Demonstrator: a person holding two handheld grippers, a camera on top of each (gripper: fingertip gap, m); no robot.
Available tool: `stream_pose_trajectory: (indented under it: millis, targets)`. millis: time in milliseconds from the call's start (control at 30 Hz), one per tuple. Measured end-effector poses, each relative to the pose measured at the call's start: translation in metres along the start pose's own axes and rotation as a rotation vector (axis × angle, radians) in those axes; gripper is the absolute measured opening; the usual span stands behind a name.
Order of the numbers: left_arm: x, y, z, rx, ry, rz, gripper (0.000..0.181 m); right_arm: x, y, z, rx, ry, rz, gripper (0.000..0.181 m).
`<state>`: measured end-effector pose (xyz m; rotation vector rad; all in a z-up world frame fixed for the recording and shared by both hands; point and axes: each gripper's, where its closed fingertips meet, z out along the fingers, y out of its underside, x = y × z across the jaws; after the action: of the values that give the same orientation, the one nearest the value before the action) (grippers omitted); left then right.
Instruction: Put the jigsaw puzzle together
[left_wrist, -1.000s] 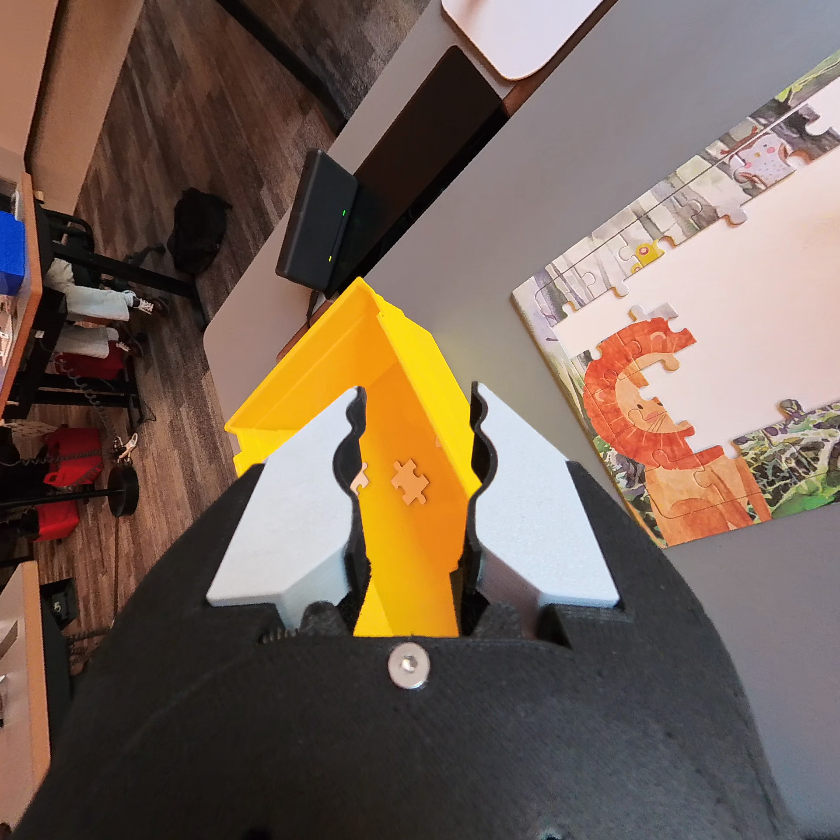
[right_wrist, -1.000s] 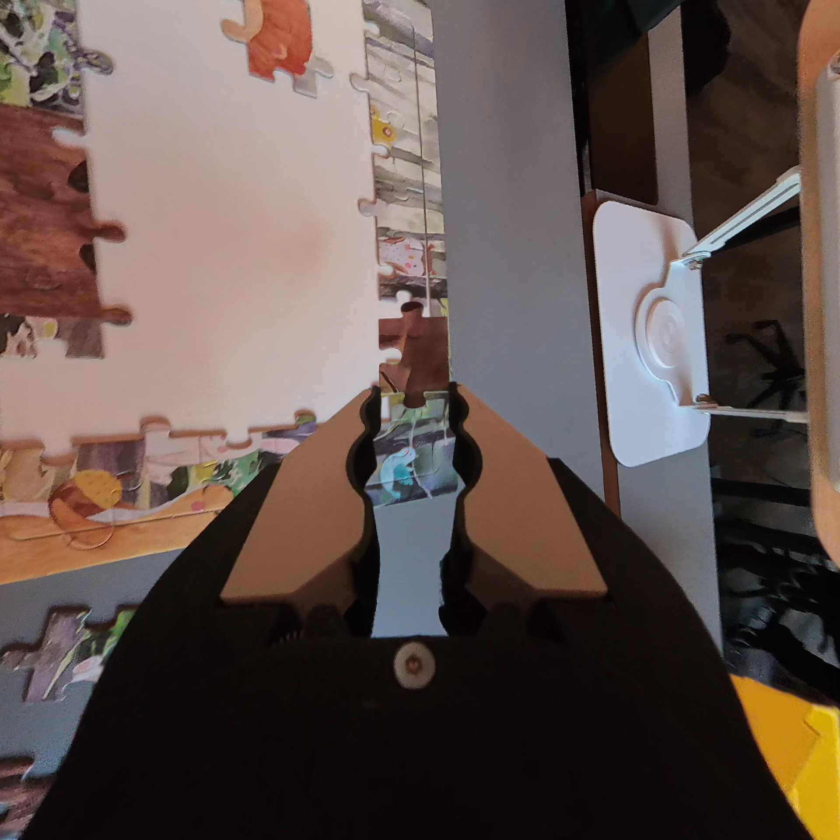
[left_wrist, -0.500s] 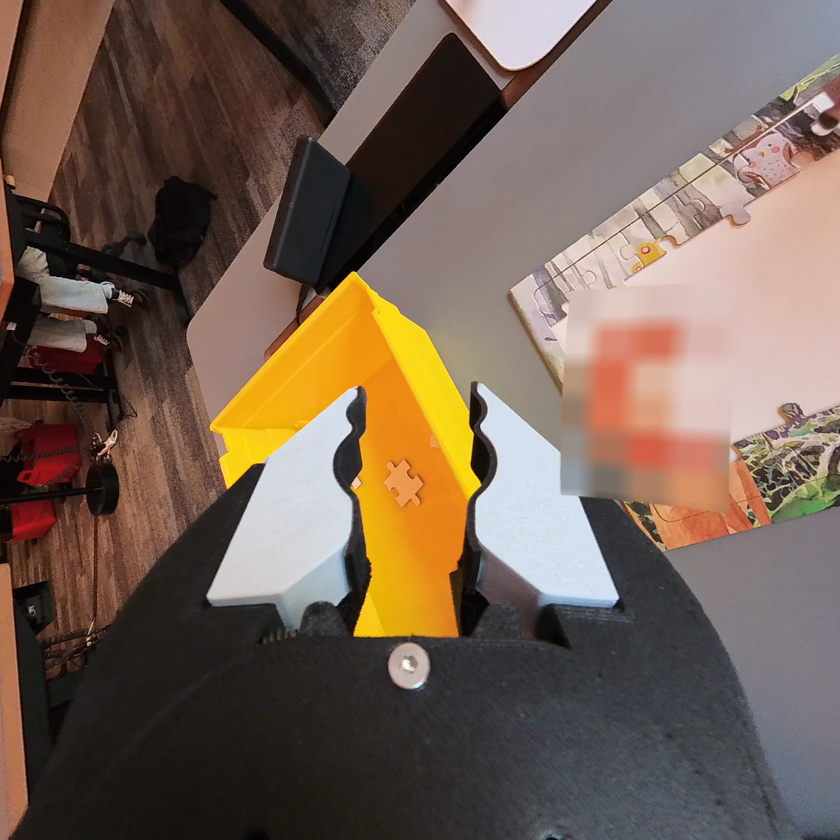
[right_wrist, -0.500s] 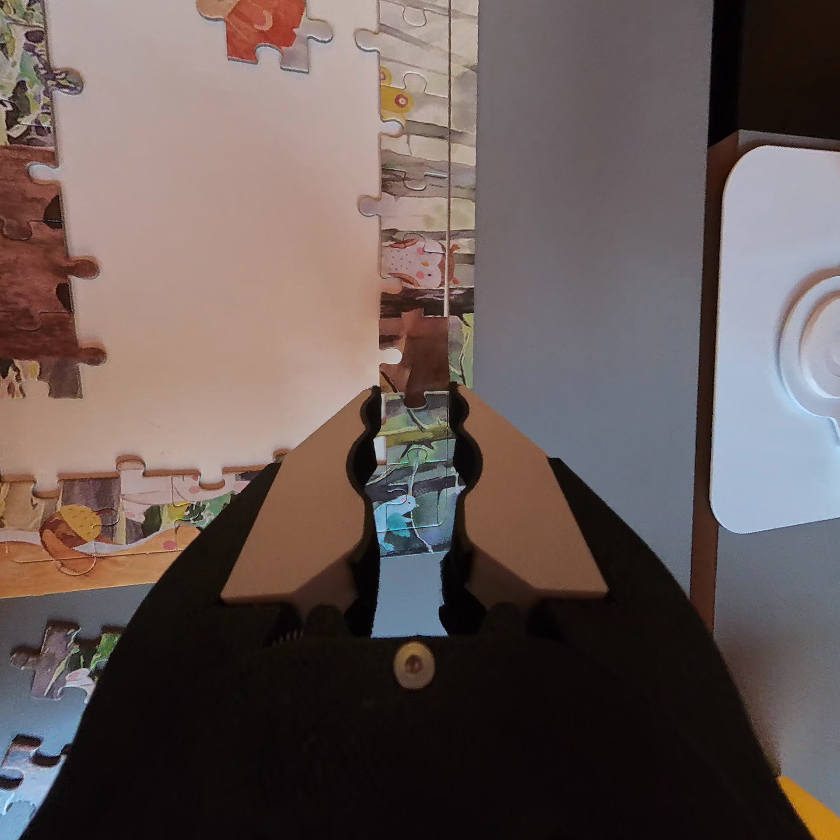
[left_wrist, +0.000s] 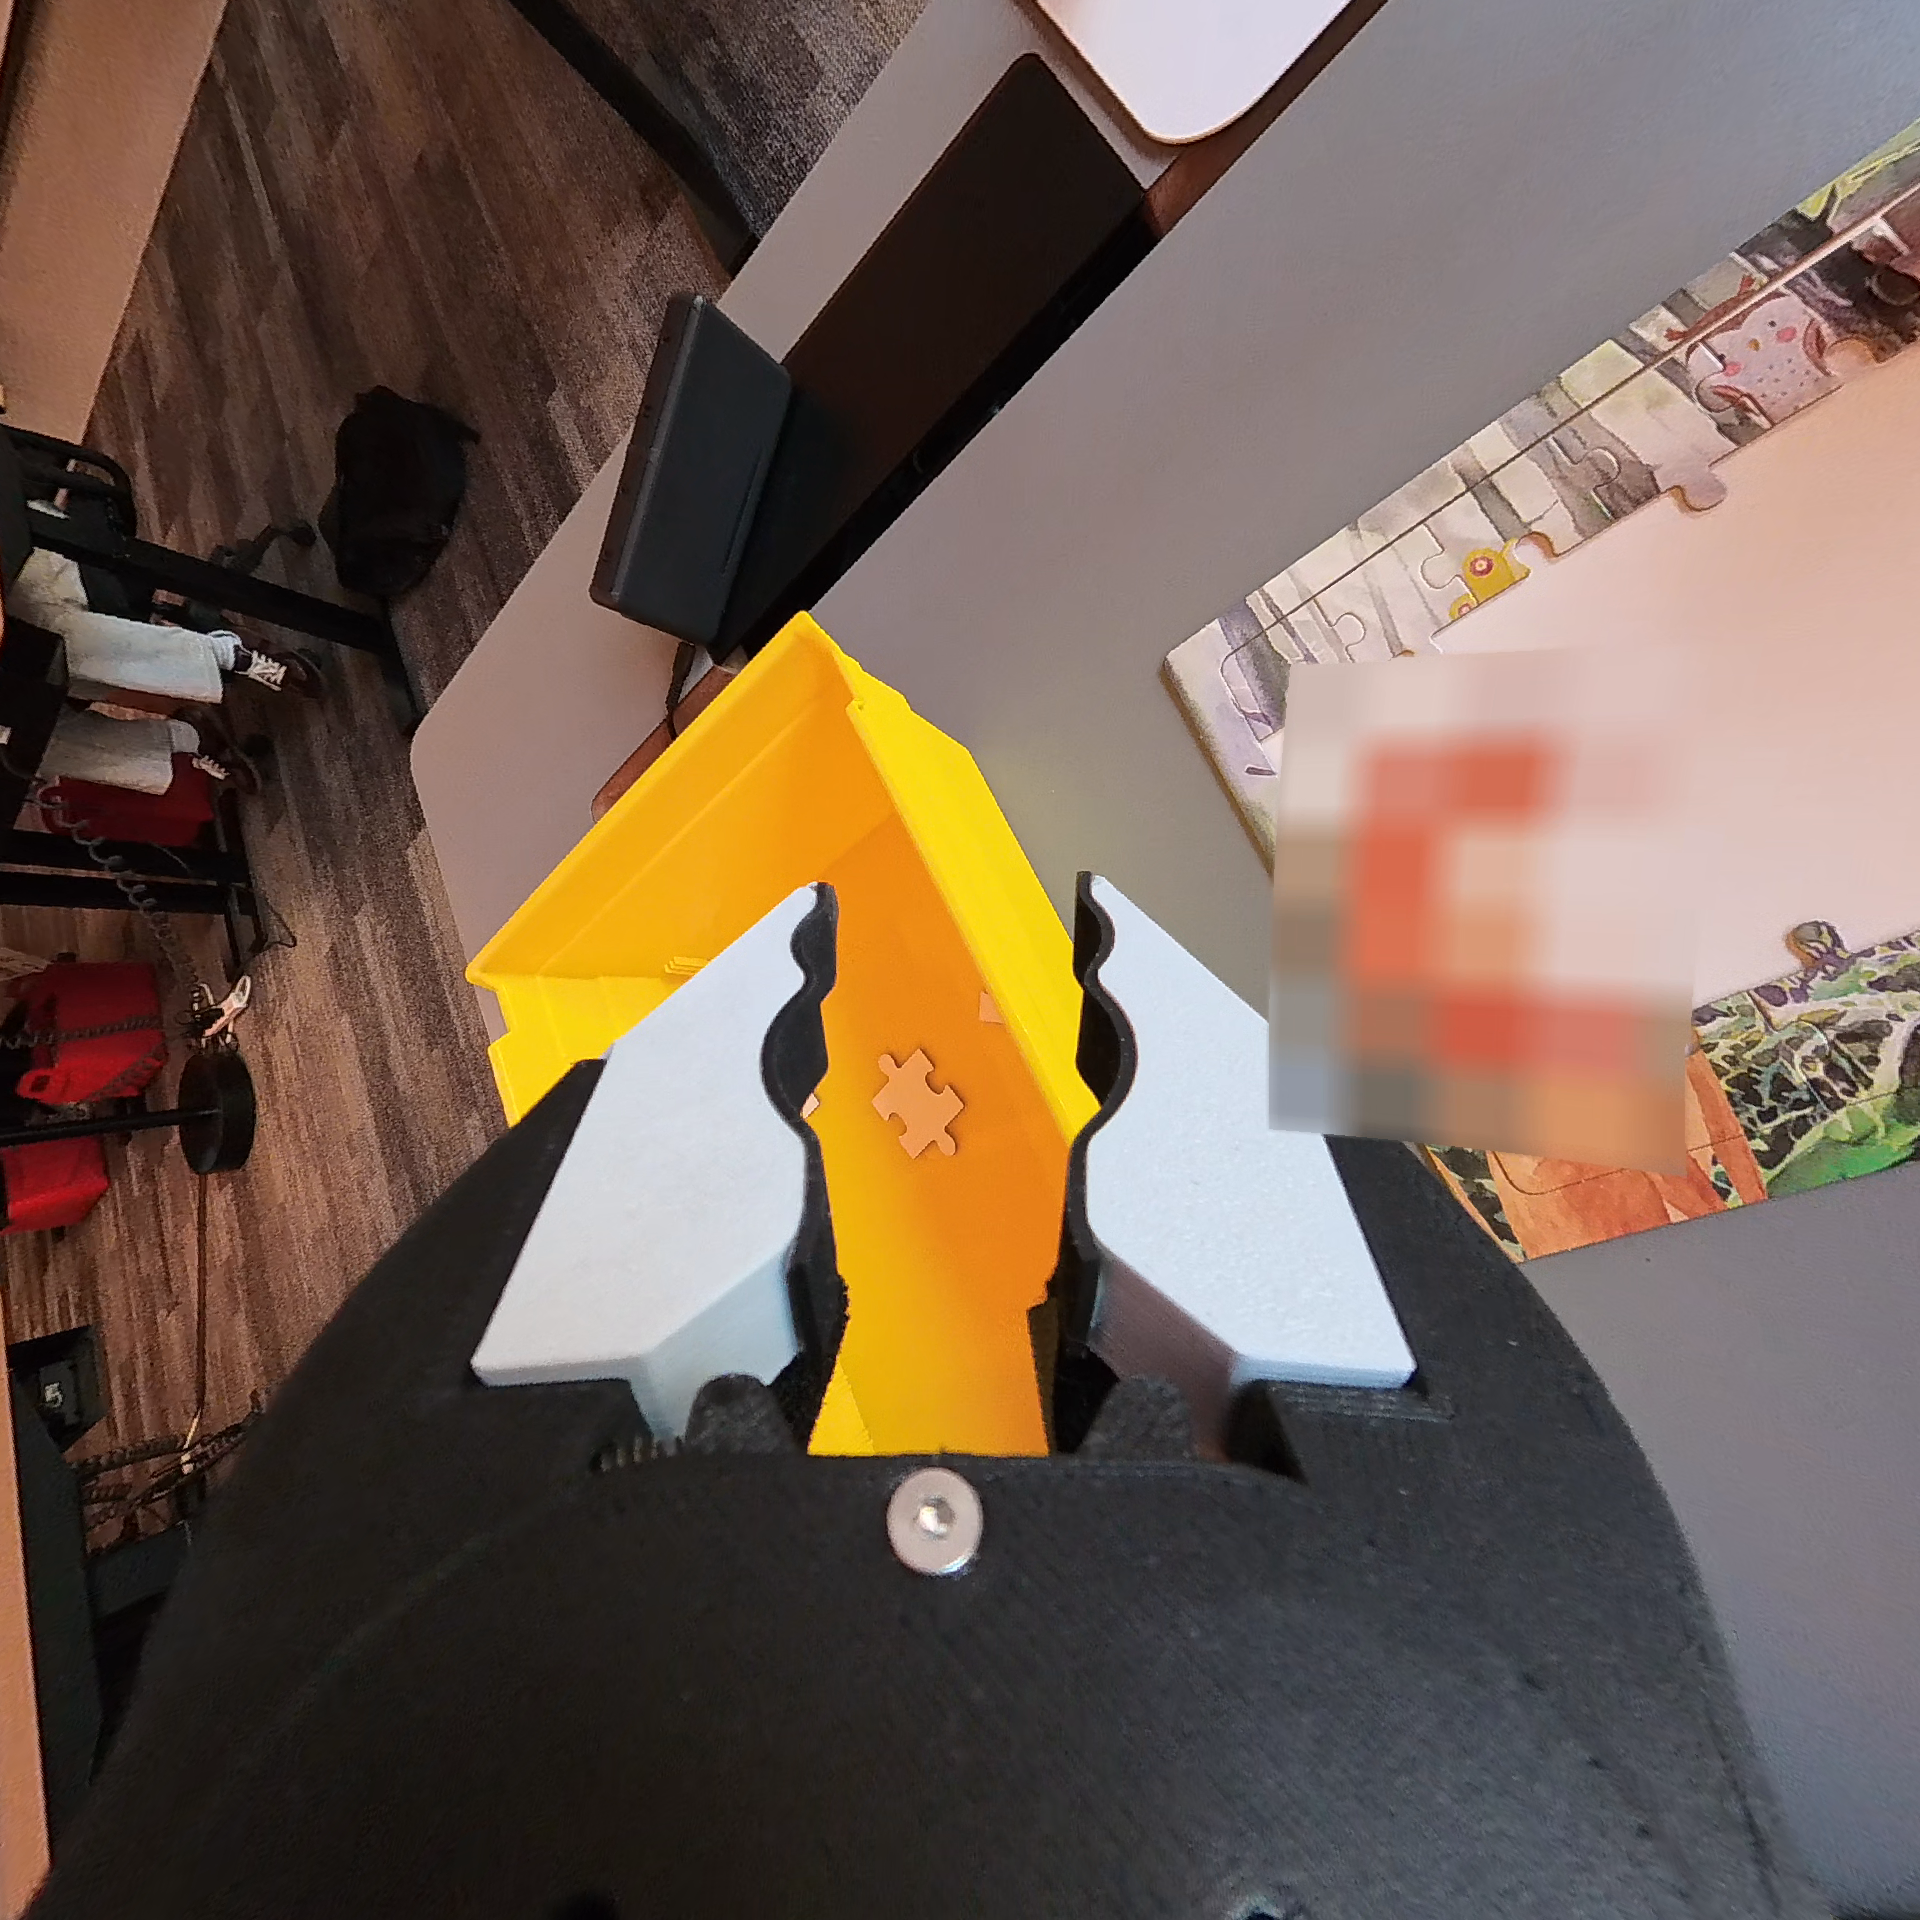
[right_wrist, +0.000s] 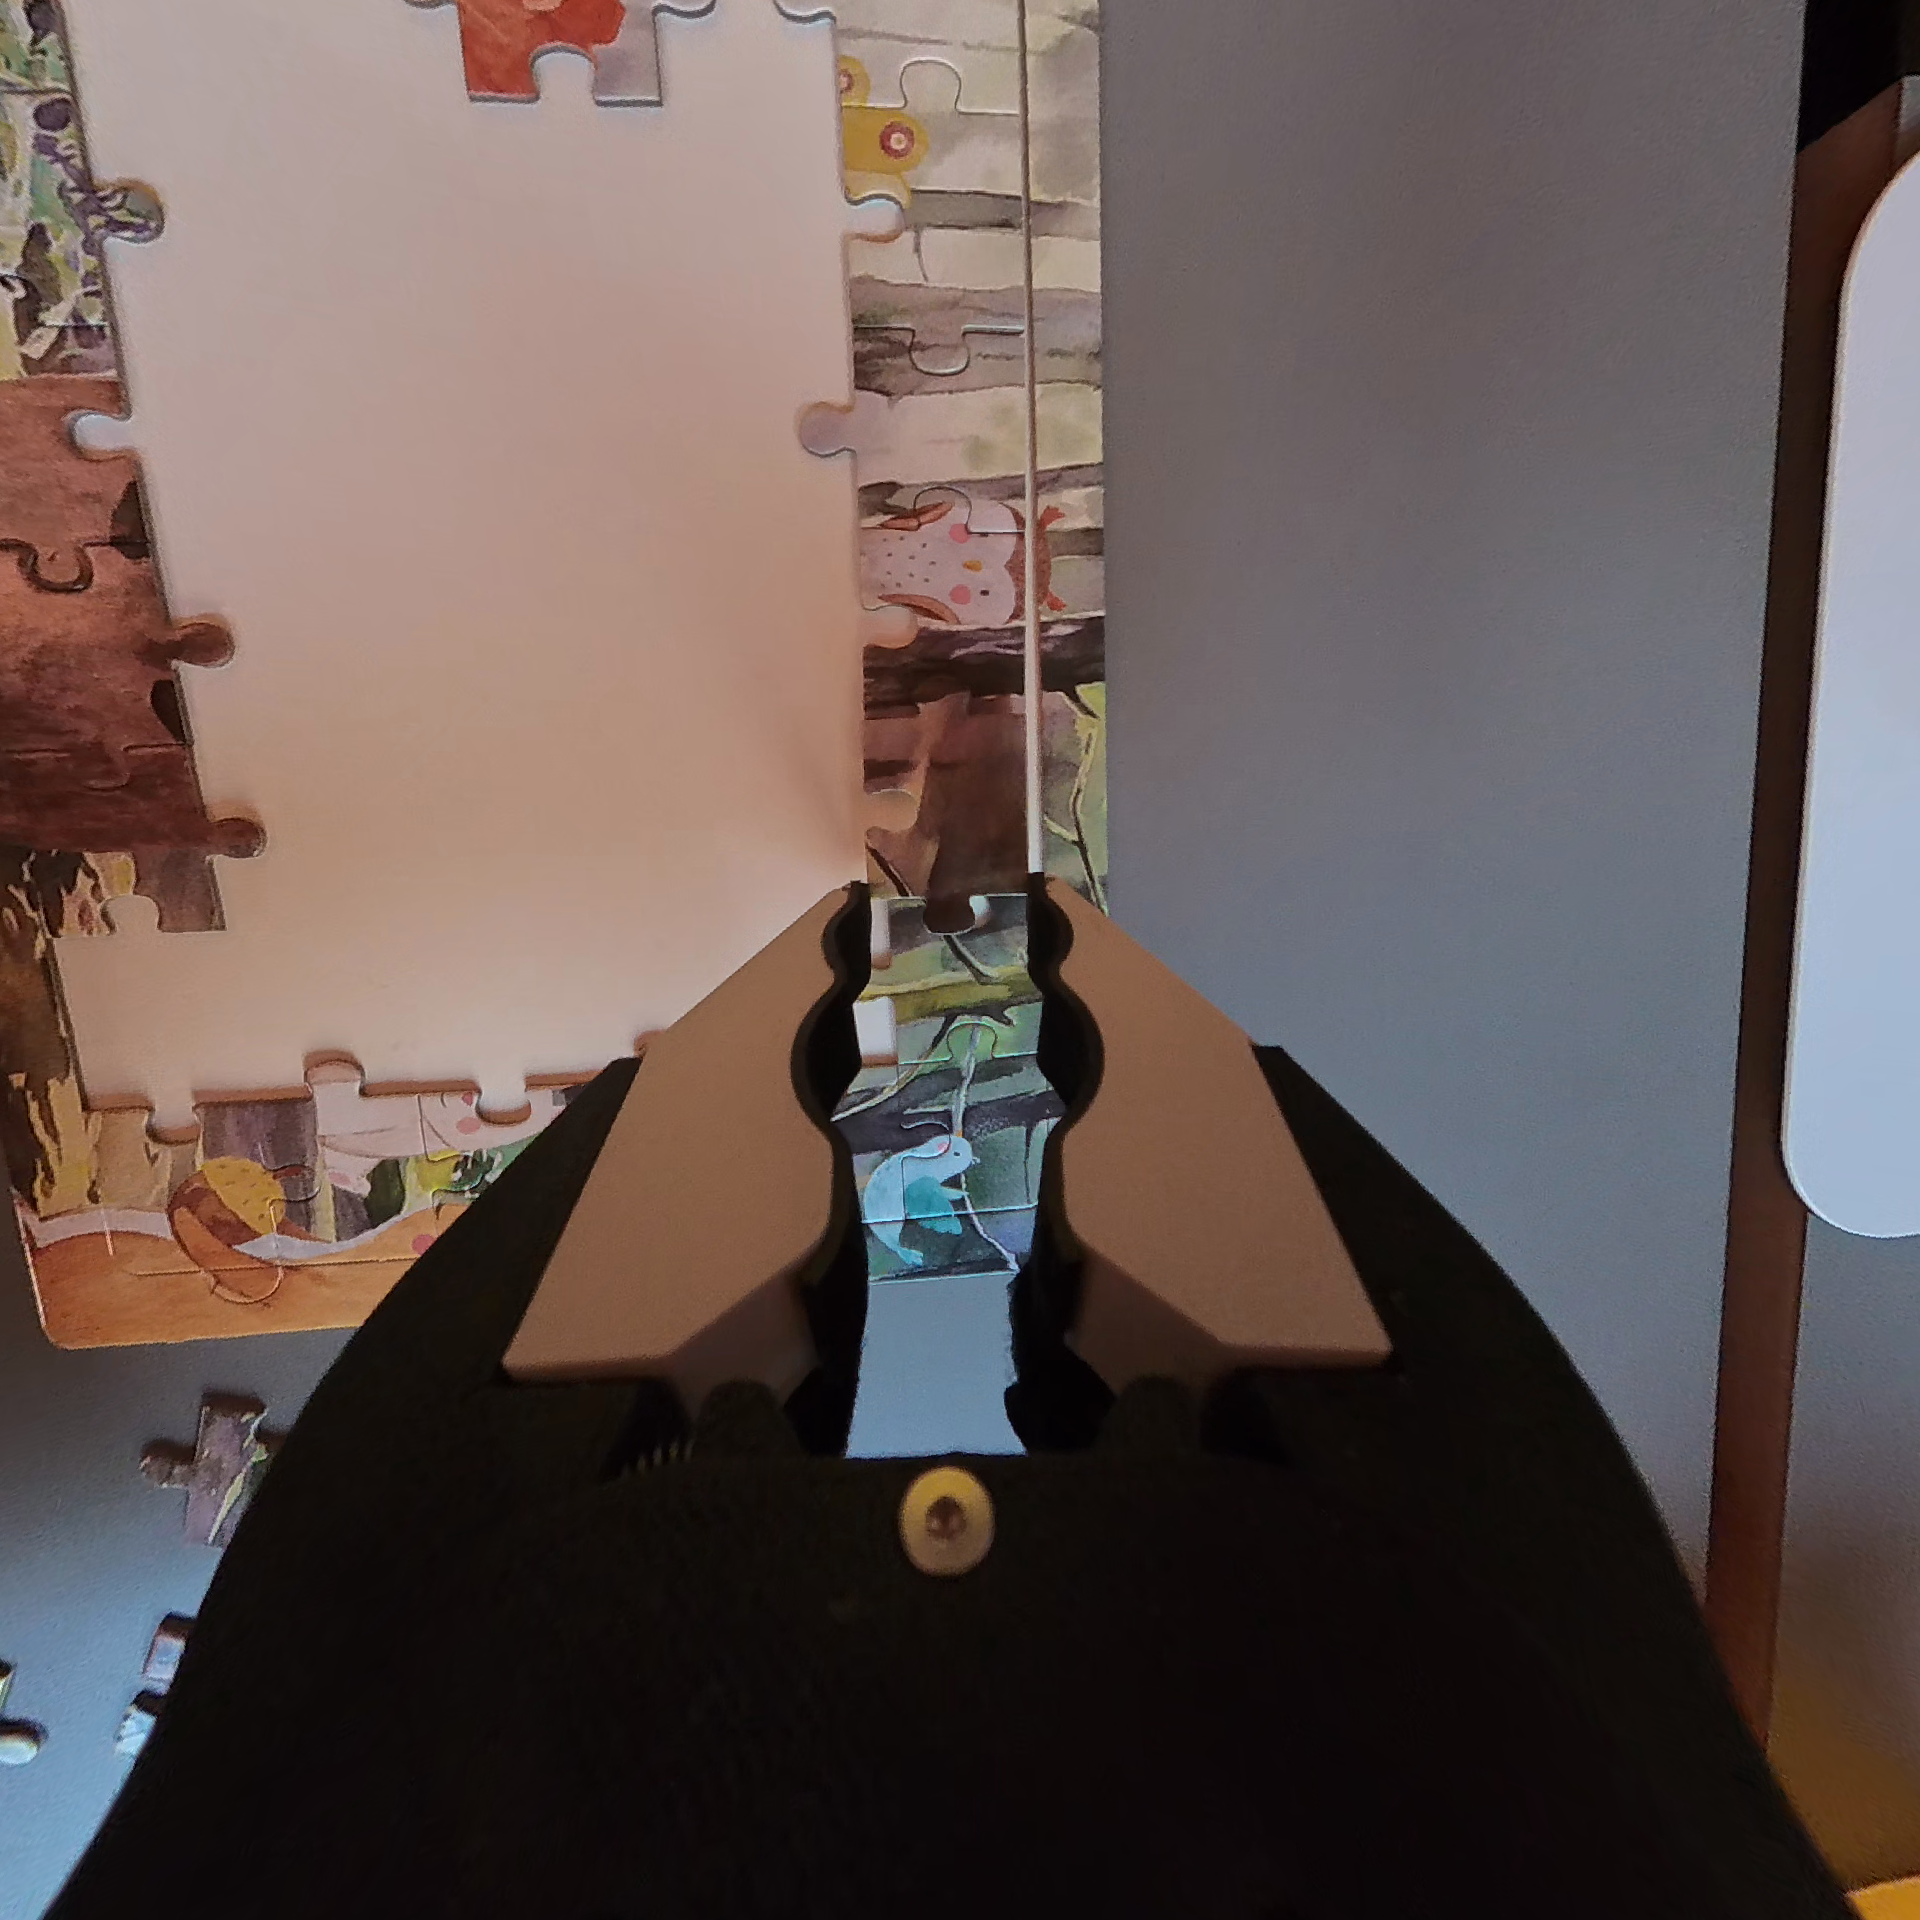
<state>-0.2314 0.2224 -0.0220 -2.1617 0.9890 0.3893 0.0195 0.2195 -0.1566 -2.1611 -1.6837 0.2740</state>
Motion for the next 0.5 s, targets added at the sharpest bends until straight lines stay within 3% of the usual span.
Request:
stream_pose_trajectory:
  millis: [267, 400, 500]
  targets:
    - [0.014, -0.01, 0.003, 0.021, 0.026, 0.023, 0.042, 0.0, -0.01, -0.011, 0.127, 0.005, 0.054, 0.031]
    - [0.052, -0.037, 0.015, 0.119, 0.15, 0.026, 0.036, 0.008, -0.011, -0.02, 0.225, 0.01, 0.118, 0.031]
    - [0.086, -0.064, 0.034, 0.223, 0.266, -0.055, 0.02, 0.006, -0.003, -0.018, 0.229, -0.004, 0.146, 0.031]
